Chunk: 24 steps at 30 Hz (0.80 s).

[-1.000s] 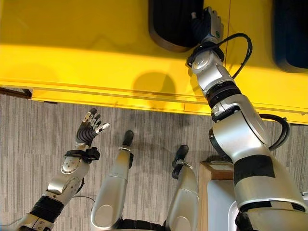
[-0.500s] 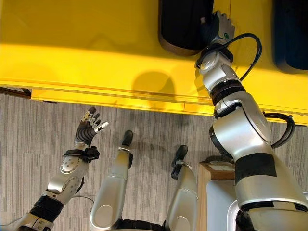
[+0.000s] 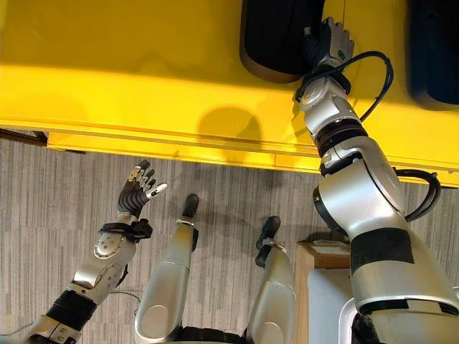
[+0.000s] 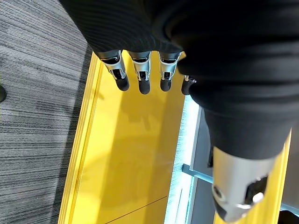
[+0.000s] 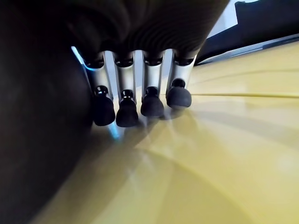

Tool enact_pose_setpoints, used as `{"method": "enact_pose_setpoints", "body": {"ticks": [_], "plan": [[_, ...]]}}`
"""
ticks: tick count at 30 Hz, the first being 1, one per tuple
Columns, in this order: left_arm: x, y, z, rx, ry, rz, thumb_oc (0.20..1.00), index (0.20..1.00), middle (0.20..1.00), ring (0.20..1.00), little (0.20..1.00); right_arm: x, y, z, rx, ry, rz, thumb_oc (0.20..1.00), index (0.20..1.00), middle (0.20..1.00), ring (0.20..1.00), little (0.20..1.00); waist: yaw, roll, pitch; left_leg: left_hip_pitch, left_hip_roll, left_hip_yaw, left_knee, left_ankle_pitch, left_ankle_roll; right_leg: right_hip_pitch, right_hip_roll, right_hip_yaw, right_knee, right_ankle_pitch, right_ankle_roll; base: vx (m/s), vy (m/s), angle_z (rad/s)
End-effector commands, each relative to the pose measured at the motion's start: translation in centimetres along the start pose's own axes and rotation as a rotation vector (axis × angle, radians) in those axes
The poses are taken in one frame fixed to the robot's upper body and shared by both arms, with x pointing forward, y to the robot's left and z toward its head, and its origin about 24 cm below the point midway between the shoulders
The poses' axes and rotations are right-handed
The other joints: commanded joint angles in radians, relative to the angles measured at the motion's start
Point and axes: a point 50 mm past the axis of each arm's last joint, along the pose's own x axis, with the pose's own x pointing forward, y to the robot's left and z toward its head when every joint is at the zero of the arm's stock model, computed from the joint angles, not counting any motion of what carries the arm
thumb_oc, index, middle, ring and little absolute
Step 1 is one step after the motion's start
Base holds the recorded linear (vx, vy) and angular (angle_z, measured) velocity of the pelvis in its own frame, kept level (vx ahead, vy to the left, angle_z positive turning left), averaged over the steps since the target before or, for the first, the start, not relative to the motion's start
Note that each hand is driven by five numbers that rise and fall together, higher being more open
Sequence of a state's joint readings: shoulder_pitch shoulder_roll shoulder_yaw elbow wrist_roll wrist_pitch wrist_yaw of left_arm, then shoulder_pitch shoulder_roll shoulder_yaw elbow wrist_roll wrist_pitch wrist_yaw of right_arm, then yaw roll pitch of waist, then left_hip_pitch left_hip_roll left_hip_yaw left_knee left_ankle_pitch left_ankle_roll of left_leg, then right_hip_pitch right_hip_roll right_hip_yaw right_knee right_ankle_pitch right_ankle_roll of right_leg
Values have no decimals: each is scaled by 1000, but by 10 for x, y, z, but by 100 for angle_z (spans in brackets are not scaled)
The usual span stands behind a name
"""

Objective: Move parts from the plastic box to the shelf.

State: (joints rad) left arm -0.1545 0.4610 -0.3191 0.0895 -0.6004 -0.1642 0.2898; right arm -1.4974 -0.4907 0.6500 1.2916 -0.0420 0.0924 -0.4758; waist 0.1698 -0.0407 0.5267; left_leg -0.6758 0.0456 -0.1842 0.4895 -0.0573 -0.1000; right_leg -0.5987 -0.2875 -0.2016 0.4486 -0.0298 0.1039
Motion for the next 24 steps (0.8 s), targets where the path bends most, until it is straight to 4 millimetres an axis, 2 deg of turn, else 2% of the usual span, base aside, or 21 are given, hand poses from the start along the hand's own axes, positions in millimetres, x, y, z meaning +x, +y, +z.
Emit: {"method": "enact_pose_setpoints", "body": {"ticks": [1,2,10,19,24], "plan": [[0,-3,14,-17,-82,-19,1000,1000,1000,1000,1000,11,-30,-7,34,24,-78,937,937,937,937,937,9,14,-23,3,-15,67,3,-30,60,59,32,-29,128,-125,-2,0,0,0],[0,-2,14,-22,-82,-10,1000,1000,1000,1000,1000,11,-30,-5,44,23,-79,1000,1000,1000,1000,1000,8,11,-23,2,-14,68,4,-31,59,61,32,-29,126,-125,-3,0,0,0],[0,-1,14,-29,-82,3,1000,1000,1000,1000,1000,12,-30,4,80,10,-85,1000,1000,1000,1000,1000,6,7,-21,0,-12,69,5,-32,58,62,33,-29,127,-128,-5,0,0,0],[0,3,13,-32,-74,29,1000,1000,1000,1000,1000,4,-16,42,159,-107,-71,1000,1000,1000,1000,1000,-7,-1,-21,-6,-6,70,15,-36,57,53,39,-26,133,-130,-8,-1,-1,0],[1,6,14,-29,-77,45,1000,1000,1000,1000,1000,0,-11,53,211,-139,-59,1000,1000,1000,1000,1000,-15,-6,-19,-9,-4,72,17,-36,56,47,42,-24,139,-133,-10,0,0,0]]}}
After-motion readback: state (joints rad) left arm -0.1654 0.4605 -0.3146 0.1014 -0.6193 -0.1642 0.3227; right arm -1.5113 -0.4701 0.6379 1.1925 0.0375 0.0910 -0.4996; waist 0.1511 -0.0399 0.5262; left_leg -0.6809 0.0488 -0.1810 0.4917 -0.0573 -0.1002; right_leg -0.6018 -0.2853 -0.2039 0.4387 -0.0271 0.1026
